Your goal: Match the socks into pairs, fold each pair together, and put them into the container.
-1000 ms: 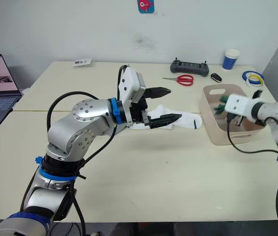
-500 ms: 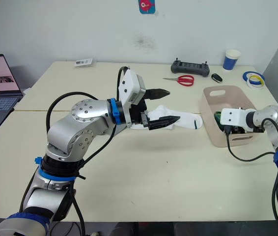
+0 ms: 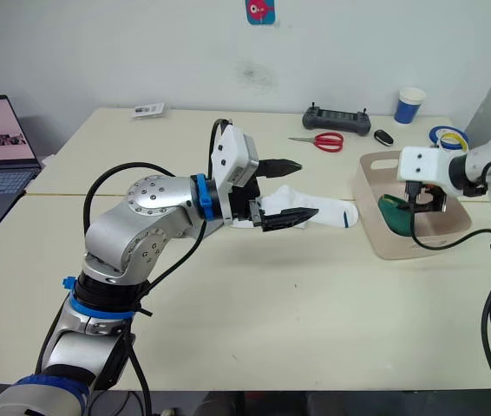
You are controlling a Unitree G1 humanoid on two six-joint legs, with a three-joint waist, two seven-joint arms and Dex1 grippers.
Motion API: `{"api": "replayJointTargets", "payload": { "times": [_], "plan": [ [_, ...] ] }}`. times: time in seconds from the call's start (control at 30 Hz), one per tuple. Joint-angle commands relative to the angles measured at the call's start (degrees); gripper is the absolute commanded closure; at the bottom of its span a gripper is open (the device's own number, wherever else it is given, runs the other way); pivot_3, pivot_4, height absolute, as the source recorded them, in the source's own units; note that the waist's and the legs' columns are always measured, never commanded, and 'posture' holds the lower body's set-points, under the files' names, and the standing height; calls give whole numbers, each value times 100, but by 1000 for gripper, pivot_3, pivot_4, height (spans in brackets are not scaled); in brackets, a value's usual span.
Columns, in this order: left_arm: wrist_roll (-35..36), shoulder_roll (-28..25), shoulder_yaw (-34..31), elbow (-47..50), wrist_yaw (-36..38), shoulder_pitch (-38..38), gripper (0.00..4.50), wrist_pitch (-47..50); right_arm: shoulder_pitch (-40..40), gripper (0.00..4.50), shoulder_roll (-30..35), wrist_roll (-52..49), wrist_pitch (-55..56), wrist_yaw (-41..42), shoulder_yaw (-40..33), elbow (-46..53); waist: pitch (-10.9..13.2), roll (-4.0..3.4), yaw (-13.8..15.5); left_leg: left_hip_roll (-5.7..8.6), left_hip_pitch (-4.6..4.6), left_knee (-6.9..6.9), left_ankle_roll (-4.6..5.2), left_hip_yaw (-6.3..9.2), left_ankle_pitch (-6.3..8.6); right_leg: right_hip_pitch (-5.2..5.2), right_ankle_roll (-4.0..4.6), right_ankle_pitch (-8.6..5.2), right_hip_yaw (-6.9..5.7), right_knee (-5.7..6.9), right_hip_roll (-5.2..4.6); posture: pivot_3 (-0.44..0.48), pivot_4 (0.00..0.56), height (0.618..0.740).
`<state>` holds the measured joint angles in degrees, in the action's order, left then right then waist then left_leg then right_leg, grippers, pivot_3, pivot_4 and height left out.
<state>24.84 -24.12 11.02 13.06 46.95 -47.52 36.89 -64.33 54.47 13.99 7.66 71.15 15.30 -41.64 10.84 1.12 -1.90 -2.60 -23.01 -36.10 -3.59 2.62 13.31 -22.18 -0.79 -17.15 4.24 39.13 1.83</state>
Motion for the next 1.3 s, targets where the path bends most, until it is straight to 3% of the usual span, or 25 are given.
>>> {"api": "replayJointTargets", "payload": {
  "times": [0.03,0.17,0.27,0.37,0.5,0.67,0.83,1.03,1.3],
  "plan": [
    [-43,-14,-62,77,28,3,0,-125,-303,29,132,-196,-268,-76,-396,126,0,0,0,0,0,0,0,1,0,0,0,0,-1,0,0,0,150,740],
    [-81,-219,-233,123,-37,303,0,-102,-88,29,-296,-934,-1292,-374,-1048,987,-1,-2,-26,-3,2,1,0,-2,0,0,0,0,3,3,0,0,150,740],
    [-107,-459,-476,293,-167,826,0,-118,590,29,-916,-1795,-2660,-742,-1572,2603,-3,-4,-76,-14,8,1,0,6,0,-1,1,0,4,21,0,0,150,740],
    [-181,-586,-911,554,-573,1678,0,-195,1850,29,-2042,-2450,-3854,-1806,-1895,4589,-11,-3,-80,-23,8,-1,0,33,-1,-3,15,-10,-8,47,4,0,150,740],
    [-316,-459,-1281,892,-1127,2591,0,-410,2991,29,-3046,-2278,-4133,-3105,-1824,5756,-2,-15,9,-15,4,-14,-4,57,-3,-13,25,-29,-17,98,3,0,150,740],
    [-1062,173,-1626,968,-2234,3978,0,-1626,4743,29,-3460,-1573,-3115,-3970,-1199,6079,-17,-6,59,1,8,-33,-4,52,-1,13,10,-33,-14,82,-15,0,150,740],
    [-1420,645,-1712,1052,-2730,5158,0,-2365,5896,29,-3509,-1424,-2636,-4339,-1145,6313,-18,-4,20,11,15,-37,-3,20,-1,14,-17,-30,-7,79,-49,0,150,740],
    [-1625,789,-1600,1031,-2880,5915,0,-2654,6357,29,-3565,-1626,-2765,-4421,-1169,6531,-19,-3,6,10,21,-38,-3,25,-1,14,-28,-28,-6,78,-7,0,150,740],
    [-1397,825,-1642,1211,-2884,5963,0,-2291,6464,29,-3571,-1746,-2773,-4564,-1262,6519,-19,-3,5,2,19,-33,-3,33,-1,11,-13,-36,-7,79,2,0,150,740]
  ]
}}
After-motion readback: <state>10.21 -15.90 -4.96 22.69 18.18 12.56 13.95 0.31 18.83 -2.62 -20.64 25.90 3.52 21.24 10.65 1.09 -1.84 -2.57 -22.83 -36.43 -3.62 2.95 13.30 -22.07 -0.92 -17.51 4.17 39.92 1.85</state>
